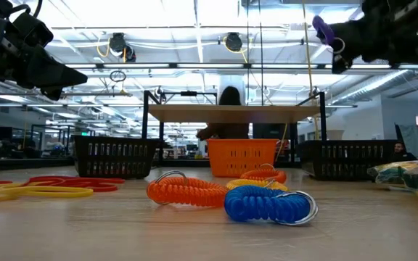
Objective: Pick & Place Office Desk Supplies
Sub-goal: Put the violet spring keychain into the orange bin
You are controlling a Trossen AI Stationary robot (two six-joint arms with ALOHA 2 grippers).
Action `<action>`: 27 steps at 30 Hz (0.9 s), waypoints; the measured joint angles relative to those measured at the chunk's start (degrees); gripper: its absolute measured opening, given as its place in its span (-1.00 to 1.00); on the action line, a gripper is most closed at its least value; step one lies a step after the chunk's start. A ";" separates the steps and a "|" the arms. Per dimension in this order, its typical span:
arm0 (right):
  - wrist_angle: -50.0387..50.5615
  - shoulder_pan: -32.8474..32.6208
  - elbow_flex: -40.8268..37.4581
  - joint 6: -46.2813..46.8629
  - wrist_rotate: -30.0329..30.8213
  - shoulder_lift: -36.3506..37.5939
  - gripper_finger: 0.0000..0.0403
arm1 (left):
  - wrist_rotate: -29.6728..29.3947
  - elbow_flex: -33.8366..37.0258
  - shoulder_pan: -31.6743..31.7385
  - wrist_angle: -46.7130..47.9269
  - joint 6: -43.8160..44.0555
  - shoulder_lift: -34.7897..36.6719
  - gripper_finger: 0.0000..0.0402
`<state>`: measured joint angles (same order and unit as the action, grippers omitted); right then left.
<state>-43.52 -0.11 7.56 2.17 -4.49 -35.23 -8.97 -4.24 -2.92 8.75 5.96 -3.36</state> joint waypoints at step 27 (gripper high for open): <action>29.68 4.49 24.64 -1.24 7.44 -18.37 -1.00 | -0.57 0.01 -0.02 -0.04 -0.24 -0.02 -0.95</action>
<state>-13.84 4.38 32.19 0.93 2.95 -53.60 -9.54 -4.23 -2.94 8.71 5.72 -3.37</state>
